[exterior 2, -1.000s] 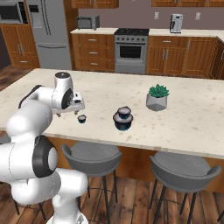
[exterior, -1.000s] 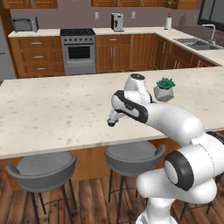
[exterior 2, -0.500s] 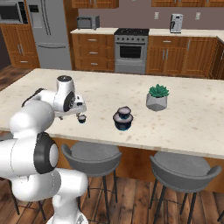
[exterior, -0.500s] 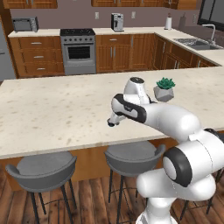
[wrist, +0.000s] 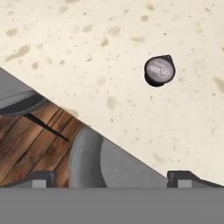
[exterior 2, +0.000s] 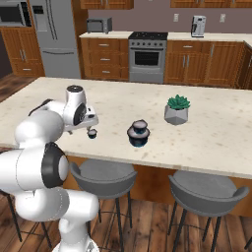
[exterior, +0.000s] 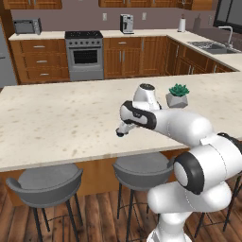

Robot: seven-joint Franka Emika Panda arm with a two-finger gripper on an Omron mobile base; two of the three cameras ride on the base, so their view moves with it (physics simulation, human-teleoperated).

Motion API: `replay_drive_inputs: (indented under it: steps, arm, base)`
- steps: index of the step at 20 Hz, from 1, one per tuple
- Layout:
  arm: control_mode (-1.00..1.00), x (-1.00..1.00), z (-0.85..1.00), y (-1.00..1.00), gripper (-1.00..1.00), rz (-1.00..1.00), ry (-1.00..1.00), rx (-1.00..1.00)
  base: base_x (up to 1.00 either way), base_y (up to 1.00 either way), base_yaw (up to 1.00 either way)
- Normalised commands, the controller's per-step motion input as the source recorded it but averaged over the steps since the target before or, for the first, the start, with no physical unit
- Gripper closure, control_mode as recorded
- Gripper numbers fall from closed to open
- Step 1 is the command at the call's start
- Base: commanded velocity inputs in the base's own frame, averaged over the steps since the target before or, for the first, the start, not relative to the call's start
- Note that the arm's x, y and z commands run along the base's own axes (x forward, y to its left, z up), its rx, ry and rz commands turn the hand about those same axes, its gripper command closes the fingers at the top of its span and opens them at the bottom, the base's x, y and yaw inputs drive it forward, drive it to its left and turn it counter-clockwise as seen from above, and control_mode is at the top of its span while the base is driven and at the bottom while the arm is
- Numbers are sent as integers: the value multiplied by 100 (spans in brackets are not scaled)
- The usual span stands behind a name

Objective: Stack the yogurt containers by placing the smaller containers on top of the larger containers.

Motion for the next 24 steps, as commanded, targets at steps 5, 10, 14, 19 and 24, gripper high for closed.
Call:
replay_drive_inputs:
  steps: [5,10,14,19,24]
  arm:
    - [-100,9,-7,0,-100,4,0,-1]
    - [-100,8,-8,0,-100,3,0,-2]
    - [-100,11,-12,0,-100,3,0,-3]
    - [-100,13,-15,0,-100,3,0,-3]
    - [-100,8,-10,0,-100,3,0,-2]
  base:
    - [0,0,0]
    - [0,0,0]
    - [0,0,0]
    - [0,0,0]
    - [0,0,0]
